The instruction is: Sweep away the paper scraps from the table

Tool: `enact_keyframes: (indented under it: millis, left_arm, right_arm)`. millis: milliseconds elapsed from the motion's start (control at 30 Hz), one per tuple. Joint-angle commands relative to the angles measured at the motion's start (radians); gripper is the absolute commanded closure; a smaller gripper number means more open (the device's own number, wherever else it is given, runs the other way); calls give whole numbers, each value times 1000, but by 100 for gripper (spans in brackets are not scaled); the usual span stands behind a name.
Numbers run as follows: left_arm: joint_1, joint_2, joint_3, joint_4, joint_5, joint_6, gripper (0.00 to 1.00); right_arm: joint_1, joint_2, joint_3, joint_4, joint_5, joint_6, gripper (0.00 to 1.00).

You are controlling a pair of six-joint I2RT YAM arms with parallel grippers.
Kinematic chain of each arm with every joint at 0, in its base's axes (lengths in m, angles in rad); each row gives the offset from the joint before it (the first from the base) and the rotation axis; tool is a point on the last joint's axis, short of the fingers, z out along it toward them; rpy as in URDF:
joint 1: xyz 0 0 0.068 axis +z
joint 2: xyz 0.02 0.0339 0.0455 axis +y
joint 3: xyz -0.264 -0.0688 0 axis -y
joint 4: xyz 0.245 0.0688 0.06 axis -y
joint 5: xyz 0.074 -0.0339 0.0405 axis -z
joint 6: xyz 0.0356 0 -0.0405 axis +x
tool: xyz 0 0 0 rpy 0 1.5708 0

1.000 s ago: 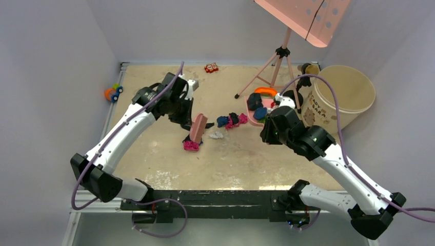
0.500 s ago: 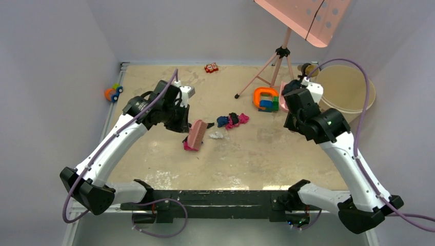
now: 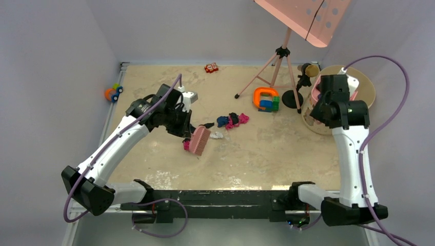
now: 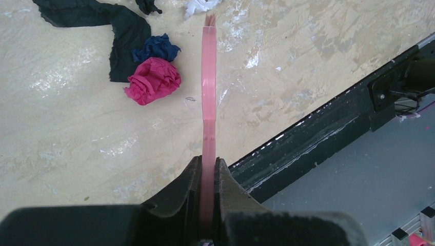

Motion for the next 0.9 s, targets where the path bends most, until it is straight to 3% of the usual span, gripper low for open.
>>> enact_keyframes:
  millis: [0, 167, 433, 533, 867]
  left_arm:
    - [-6, -9, -20, 55, 44, 24, 100]
    - [-6, -9, -51, 65, 38, 19, 100]
    - [-5, -5, -61, 75, 17, 20, 100]
    - [-5, -13, -66, 88, 11, 12, 100]
    - [-5, -33, -93, 125, 35, 5, 100]
  right_arm:
    - [-152, 43, 73, 141, -194, -100, 100]
    - [-295, 71, 86, 292, -463, -91, 100]
    - [-477, 97, 62, 464, -771, 1, 100]
    - [-542, 60, -15, 576, -901, 79, 100]
    - [-634, -80, -392, 1023, -1110, 456, 100]
